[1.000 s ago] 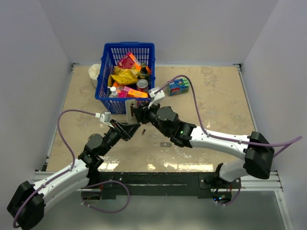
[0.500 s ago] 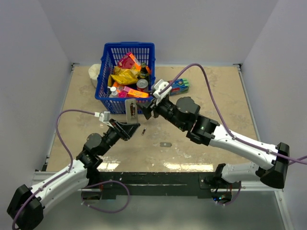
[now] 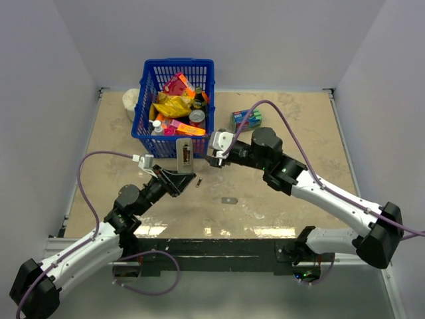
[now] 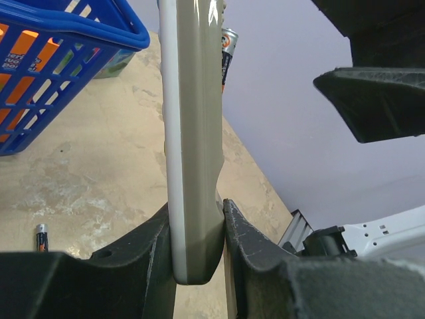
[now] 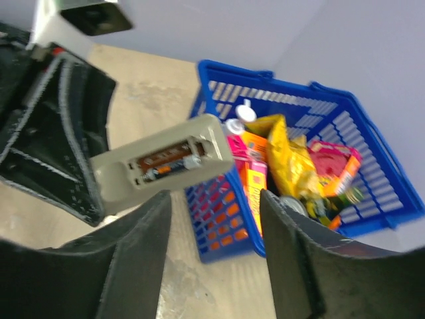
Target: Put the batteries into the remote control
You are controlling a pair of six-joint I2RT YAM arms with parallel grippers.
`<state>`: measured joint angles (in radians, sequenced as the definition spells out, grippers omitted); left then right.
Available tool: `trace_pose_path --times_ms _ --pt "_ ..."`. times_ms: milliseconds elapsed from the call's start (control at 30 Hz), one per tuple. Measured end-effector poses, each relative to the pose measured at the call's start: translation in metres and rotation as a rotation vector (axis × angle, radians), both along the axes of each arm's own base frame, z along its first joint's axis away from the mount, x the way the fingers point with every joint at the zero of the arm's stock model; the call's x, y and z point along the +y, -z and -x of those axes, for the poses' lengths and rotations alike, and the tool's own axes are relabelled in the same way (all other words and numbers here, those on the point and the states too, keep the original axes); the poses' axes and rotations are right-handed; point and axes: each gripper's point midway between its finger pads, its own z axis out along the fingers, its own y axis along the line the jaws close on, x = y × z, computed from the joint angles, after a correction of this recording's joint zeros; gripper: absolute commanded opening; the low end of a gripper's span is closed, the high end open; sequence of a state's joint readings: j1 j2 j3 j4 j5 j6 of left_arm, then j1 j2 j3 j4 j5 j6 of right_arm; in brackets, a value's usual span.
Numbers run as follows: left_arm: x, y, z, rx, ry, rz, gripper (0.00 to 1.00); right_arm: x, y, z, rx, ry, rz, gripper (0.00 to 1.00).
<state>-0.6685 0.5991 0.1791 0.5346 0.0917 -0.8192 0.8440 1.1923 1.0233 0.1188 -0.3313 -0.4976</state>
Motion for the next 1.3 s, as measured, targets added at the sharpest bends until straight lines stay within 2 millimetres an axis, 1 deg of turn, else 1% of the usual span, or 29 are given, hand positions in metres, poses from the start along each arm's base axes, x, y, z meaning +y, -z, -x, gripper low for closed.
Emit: trace_pose_path --times_ms 133,233,400,467,533,600,733,767,867,933,1033,1100,1300 --pt "-0.002 0.001 0.002 0.000 0.018 -0.003 0.00 0.017 0.010 0.006 0.017 -0.093 0.024 0.51" --pt "-0.005 0.003 0.004 0.004 0.036 -0.009 0.00 0.023 0.014 0.010 0.027 -0.135 0.029 0.50" --pt "-0.008 0.000 0.006 -0.003 0.058 -0.007 0.00 0.028 0.006 0.014 0.020 -0.171 0.018 0.46" --pt "-0.009 -0.002 0.006 -0.009 0.062 -0.003 0.00 0.030 0.004 0.015 0.016 -0.185 0.013 0.42" --pt "-0.009 -0.003 0.007 -0.011 0.065 -0.001 0.00 0.032 0.004 0.014 0.018 -0.189 0.013 0.42" --pt "-0.010 -0.004 0.007 -0.013 0.070 -0.002 0.00 0.033 0.007 0.013 0.023 -0.188 0.018 0.36" --pt "-0.011 -0.004 0.008 -0.016 0.080 -0.004 0.00 0.036 0.014 0.010 0.037 -0.188 0.031 0.35" --pt "-0.011 -0.004 0.009 -0.017 0.083 -0.005 0.00 0.037 0.016 0.010 0.041 -0.188 0.034 0.32" --pt "-0.012 -0.005 0.009 -0.022 0.087 -0.002 0.00 0.038 0.019 0.009 0.046 -0.189 0.039 0.32" --pt "-0.012 -0.006 0.009 -0.029 0.089 -0.002 0.00 0.038 0.021 0.009 0.049 -0.189 0.041 0.28" --pt "-0.012 -0.007 0.010 -0.036 0.093 -0.004 0.00 0.038 0.020 0.008 0.048 -0.189 0.040 0.28" --pt "-0.012 -0.007 0.010 -0.040 0.093 -0.007 0.00 0.038 0.020 0.008 0.048 -0.189 0.040 0.25" --pt "-0.013 -0.009 0.011 -0.045 0.100 -0.005 0.00 0.039 0.020 0.010 0.049 -0.198 0.040 0.22"
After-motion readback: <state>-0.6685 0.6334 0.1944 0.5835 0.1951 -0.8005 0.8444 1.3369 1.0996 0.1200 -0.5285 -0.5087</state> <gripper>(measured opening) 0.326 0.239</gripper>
